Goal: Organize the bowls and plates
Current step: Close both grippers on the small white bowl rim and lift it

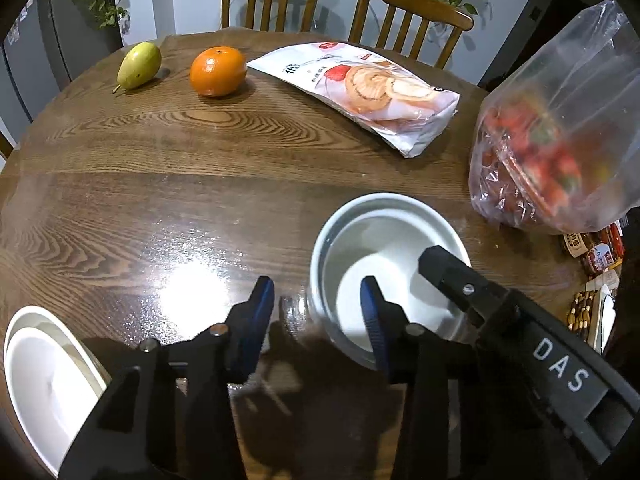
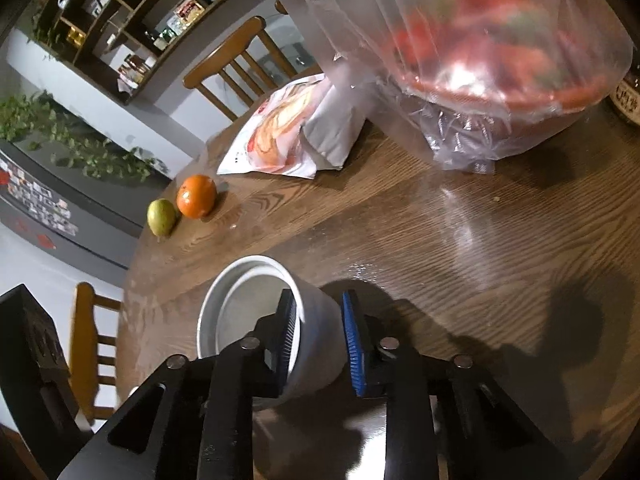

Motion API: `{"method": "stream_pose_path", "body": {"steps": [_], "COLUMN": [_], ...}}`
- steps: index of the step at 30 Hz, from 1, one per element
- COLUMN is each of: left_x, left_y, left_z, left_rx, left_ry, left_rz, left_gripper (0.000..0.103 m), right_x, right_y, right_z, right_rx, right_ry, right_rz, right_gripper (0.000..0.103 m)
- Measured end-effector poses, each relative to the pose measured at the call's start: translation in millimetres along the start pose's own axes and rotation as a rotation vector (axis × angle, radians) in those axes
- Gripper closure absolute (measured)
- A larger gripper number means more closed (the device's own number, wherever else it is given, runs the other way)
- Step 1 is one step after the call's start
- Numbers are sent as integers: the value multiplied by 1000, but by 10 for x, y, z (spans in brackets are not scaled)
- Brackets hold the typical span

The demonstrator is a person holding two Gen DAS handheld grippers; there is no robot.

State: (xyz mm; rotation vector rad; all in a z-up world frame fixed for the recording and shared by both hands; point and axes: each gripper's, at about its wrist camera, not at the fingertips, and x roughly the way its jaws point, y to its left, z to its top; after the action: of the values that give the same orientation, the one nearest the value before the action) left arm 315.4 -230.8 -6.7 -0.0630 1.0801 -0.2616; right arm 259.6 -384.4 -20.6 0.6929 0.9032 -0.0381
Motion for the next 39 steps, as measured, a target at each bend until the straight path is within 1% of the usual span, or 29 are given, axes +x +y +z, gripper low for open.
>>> {"method": "stream_pose_path", "body": {"steps": [2, 3, 4, 8, 16, 21, 28, 33, 35, 39], "left_x": [29, 68, 113, 108, 25, -159, -473, -692, -750, -899], "left_y": [-18, -27, -27, -15, -34, 6, 149, 267, 319, 417], "left_z": [1, -4, -11, -4, -35, -37, -100, -171, -200, -255], "left_rx": [5, 6, 1, 6, 12, 7, -24, -54, -64, -75], "left_ry": [9, 28, 50, 39, 38, 7, -39, -80, -80, -106], "left_rz": [8, 2, -5, -11, 14, -2, 3, 21, 21, 40], "left_gripper": [71, 81, 81, 81, 83, 83, 83, 83, 83, 83], "right_x": [60, 105, 138, 143, 111, -2, -141, -218, -234, -282], "right_y": [-8, -22, -22, 35, 114, 258, 555, 761, 834, 939], "right_z": [-3, -11, -21, -23, -38, -50, -134, -215, -251, -312], "right_rx": [22, 33, 35, 25, 14, -19, -86, -145, -166, -203], "right_ry": [12, 32, 44, 43, 66, 40, 26, 19, 21, 18], "right_rz": [26, 29, 31, 18, 1, 1, 22, 51, 56, 77], "right_gripper": [79, 79, 79, 79, 80, 80, 80, 80, 80, 80]}}
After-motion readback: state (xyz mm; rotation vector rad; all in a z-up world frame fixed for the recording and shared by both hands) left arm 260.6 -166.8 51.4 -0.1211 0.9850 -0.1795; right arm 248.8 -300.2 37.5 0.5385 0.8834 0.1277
